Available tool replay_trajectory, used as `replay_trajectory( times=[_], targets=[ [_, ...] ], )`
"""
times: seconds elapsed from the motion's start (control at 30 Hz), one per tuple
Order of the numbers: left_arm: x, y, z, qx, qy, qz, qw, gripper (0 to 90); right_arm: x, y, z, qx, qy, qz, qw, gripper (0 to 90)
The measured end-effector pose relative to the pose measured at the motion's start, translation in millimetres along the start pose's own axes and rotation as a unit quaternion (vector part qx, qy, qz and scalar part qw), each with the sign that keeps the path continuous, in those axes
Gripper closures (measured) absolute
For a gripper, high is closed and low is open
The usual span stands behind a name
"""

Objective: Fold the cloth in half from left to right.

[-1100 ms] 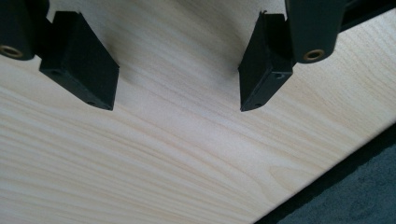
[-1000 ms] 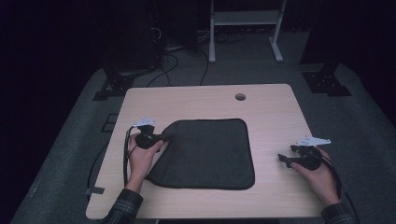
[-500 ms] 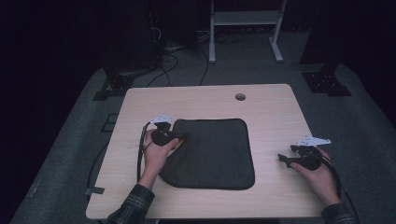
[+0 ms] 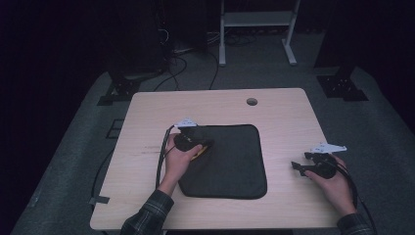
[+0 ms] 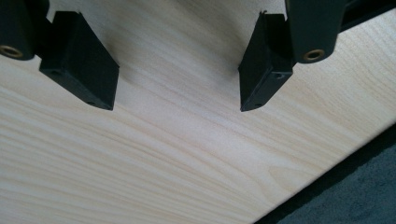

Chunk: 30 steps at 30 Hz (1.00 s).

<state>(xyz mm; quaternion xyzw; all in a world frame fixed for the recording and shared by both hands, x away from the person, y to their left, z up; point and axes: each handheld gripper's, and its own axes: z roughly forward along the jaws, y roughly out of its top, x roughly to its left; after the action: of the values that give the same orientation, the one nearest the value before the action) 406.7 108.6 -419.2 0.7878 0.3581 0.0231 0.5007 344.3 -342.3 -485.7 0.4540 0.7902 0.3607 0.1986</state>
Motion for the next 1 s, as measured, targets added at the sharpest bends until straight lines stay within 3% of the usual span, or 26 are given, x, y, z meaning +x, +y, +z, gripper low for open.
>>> replay_trajectory(
  times=[1.0],
  targets=[
    [-28.6,22.6,55.4,0.008,-0.045,0.019,0.9988,89.2,-0.2,-0.1,0.0,0.000,0.001,-0.001,1.0000,27.1]
  ],
)
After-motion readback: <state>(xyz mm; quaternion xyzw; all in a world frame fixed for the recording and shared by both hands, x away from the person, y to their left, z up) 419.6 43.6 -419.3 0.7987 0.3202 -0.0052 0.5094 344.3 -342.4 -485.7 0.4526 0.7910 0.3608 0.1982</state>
